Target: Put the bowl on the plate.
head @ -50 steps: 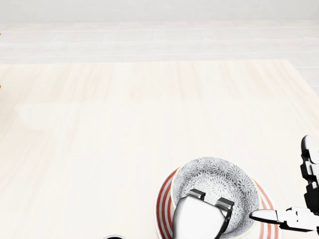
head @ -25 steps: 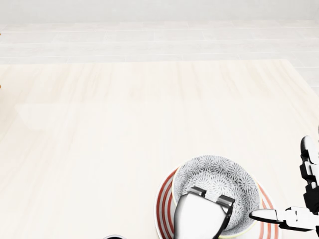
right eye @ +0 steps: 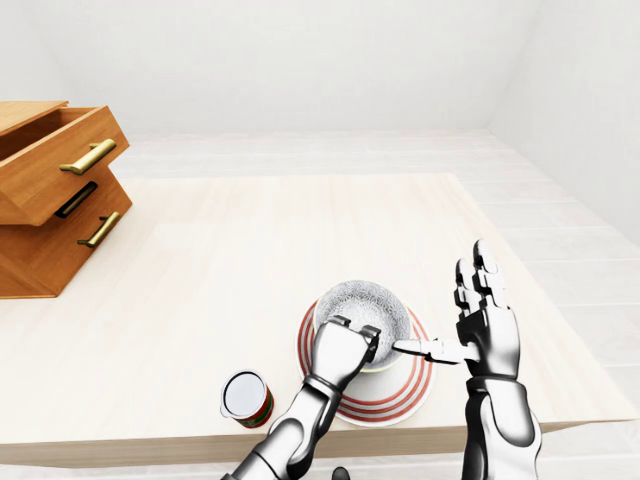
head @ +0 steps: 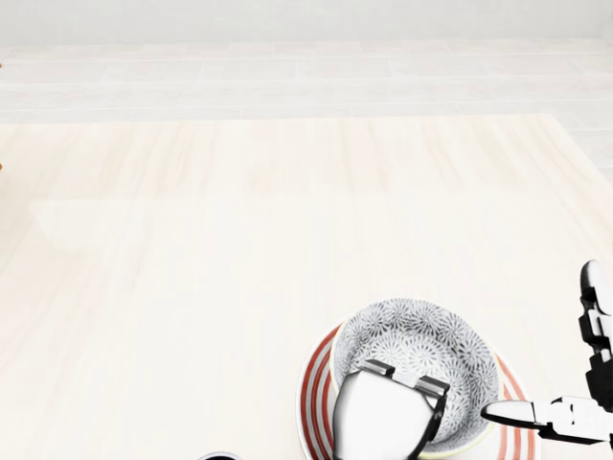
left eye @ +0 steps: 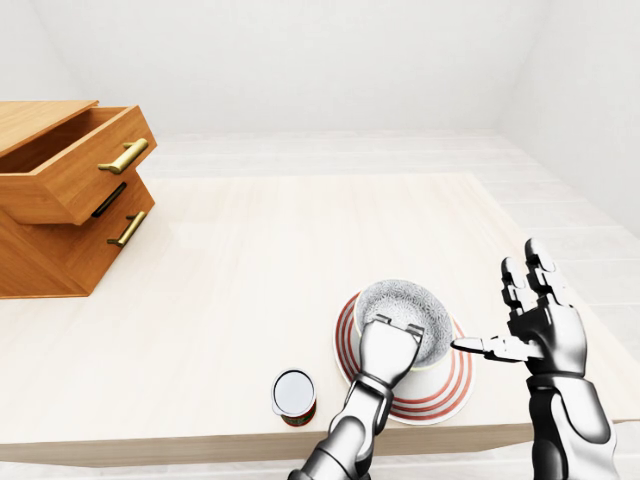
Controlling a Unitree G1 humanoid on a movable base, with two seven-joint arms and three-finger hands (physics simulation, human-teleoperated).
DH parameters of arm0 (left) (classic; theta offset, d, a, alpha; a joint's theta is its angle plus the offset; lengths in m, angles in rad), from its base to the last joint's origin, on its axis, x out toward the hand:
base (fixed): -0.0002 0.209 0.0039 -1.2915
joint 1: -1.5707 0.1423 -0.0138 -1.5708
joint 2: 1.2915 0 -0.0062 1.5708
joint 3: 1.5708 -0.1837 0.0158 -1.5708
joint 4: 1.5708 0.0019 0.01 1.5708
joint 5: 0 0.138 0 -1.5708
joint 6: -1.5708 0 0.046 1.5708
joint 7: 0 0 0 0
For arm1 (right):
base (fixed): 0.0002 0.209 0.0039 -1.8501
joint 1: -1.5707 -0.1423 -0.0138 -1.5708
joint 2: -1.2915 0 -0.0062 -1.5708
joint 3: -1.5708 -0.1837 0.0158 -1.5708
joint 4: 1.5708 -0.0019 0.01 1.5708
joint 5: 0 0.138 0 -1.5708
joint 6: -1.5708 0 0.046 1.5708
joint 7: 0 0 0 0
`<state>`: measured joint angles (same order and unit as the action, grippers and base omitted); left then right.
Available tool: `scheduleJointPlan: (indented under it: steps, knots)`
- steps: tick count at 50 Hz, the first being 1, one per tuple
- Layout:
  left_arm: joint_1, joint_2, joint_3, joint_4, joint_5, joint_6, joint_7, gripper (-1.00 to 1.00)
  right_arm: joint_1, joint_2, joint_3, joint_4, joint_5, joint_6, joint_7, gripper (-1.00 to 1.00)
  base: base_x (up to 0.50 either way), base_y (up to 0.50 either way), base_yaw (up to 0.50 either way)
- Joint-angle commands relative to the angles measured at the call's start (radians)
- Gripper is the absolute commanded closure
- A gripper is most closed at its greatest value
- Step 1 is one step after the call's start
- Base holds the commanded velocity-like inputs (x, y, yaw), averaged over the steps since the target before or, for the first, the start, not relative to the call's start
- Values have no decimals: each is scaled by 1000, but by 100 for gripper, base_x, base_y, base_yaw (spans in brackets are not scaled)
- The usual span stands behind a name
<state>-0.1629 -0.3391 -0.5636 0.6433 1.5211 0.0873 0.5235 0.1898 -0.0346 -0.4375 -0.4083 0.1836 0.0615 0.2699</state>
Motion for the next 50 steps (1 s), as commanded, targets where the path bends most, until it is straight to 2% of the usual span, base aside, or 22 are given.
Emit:
scheduleJointPlan:
  steps: [1,7,13,22,25,27,32,33,34,35,43,50]
  knots:
    - [66,13,-5,60,-31,0,0,84,-12,-5,-1,-7,-3,23,-8,-100,0,0,0]
    - [79,17,-16,36,-31,0,0,81,0,4,4,-17,-7,14,-4,-100,0,0,0]
    - [87,21,-25,37,-27,0,0,79,-14,-3,-1,0,-4,18,-6,-100,0,0,0]
    - [103,25,-39,5,-29,0,0,62,-12,-3,8,7,-7,11,-10,-100,0,0,0]
    - [106,27,-41,3,-32,0,0,49,-17,-6,7,14,-5,11,-11,-100,0,0,0]
    - [103,26,-37,12,-41,0,0,16,-16,-5,7,16,-3,9,-11,-100,0,0,0]
    - [94,25,-34,28,-43,0,0,7,-17,-6,12,22,-7,5,-13,-100,0,0,0]
    - [99,26,-36,16,-44,0,0,-4,-17,-6,11,23,-7,4,-14,-100,0,0,0]
    - [109,28,-41,-3,-42,0,0,-25,-19,-9,9,24,-1,8,-12,-100,0,0,0]
    - [117,32,-47,-18,-40,0,0,-29,-21,-10,8,27,0,9,-13,-100,0,0,0]
    - [111,37,-48,-5,-46,0,0,-29,-17,-6,19,31,-8,-1,-18,-100,0,0,0]
    - [105,35,-43,-2,-45,0,0,-34,-17,-9,16,21,1,8,-17,-100,0,0,0]
